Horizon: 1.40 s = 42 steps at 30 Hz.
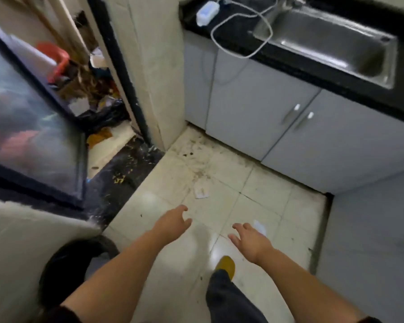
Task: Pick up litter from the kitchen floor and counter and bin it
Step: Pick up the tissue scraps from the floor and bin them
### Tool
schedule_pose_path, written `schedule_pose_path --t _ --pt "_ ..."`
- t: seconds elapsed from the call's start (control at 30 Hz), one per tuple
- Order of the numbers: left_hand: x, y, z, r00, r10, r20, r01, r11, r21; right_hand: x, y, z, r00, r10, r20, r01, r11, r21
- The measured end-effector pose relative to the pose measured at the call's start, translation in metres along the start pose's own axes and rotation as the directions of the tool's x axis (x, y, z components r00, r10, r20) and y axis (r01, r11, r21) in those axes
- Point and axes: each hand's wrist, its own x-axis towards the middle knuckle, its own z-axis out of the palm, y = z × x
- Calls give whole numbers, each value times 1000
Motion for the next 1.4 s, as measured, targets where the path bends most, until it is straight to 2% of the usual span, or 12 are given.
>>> schedule_pose_path --t 0.1,0.23,0.33,0.5,0.67,0.73,0.8,0.83,0.97,1.13,1.23,1.4 --pt "70 47 34 997 23 71 -24 999 23 42 63 0 992 125 25 -127 987 102" --pt "156 65 86 991 11 131 -24 995 101 118 125 34 961 259 92 -273 940 206" --pt "244 40 132 994 0 108 -18 986 166 192 167 82 941 320 108 -337 911 237" --pt "412 -23 208 999 -15 -38 27 933 359 324 249 181 910 414 36 -410 880 240" --pt "567 -73 300 997 59 40 -71 874 481 442 322 279 832 547 90 -544 773 326" --pt "600 -80 321 999 16 -37 5 863 505 465 331 295 792 609 37 -583 737 342" --pt "626 -85 333 977 6 -213 104 860 500 488 333 303 757 653 -34 -582 697 420" --pt "632 -85 331 973 5 -232 116 855 506 495 332 300 764 644 -45 -561 696 448" --pt "599 -72 297 997 -46 -67 67 935 348 483 291 253 836 542 -87 -454 771 446" --pt "478 -43 250 993 -88 -82 91 995 34 416 220 177 909 398 -126 -321 860 397" --pt "422 -31 222 996 -54 -65 53 998 -16 377 186 141 934 337 -119 -276 890 362" --pt "319 -11 148 991 -117 -66 113 992 -61 299 127 84 968 246 -51 -221 931 289"
